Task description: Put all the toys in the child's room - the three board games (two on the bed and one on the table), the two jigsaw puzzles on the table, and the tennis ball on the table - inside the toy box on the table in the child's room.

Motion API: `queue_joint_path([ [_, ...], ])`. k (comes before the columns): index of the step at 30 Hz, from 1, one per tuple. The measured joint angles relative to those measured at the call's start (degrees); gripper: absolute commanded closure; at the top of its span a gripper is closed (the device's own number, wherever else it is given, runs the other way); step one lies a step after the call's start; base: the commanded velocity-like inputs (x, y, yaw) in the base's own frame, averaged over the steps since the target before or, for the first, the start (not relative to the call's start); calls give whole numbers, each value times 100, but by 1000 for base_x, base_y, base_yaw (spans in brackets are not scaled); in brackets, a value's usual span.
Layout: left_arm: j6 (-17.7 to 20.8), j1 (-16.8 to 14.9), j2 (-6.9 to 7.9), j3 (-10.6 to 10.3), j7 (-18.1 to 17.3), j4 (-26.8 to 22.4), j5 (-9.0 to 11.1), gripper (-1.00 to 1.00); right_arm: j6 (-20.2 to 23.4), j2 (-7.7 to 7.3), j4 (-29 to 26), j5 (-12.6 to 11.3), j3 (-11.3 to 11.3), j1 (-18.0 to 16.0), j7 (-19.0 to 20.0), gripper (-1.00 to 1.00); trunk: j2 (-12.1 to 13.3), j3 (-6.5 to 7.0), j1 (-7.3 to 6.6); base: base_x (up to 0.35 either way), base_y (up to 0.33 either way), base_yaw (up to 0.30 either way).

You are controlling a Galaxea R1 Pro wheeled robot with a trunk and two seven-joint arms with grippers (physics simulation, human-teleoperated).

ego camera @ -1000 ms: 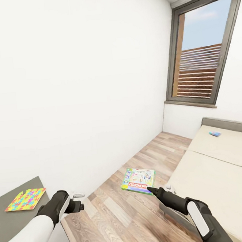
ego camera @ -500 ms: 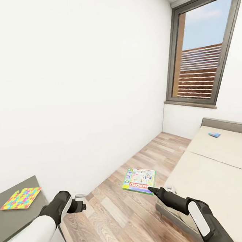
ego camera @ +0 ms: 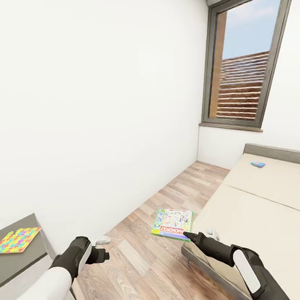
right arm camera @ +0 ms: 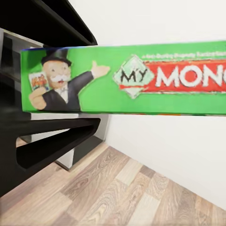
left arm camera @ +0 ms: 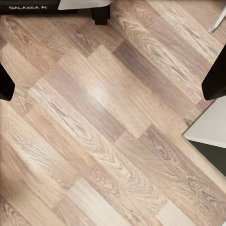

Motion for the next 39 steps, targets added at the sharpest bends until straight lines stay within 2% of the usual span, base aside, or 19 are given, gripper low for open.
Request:
queue_joint_path([
  [10,4,-1,4,0,-1,0,3,-100,-8,0,0,-2,0,0,-8,100,0,-94,0,-5,-7,0],
  [23,8,-2,-2,0,8,0,7,-100,-15,-1,0,2,0,0,-11,100,520,46,-286,0,0,0],
  [33,-25,0,4,8,0,0,25,-100,-25,0,0,-1,0,0,-40,100,522,44,-286,0,0,9],
  [39,-199,-1,4,8,3,-1,25,-100,-26,0,1,45,0,-1,-64,100,522,44,-286,0,0,217],
])
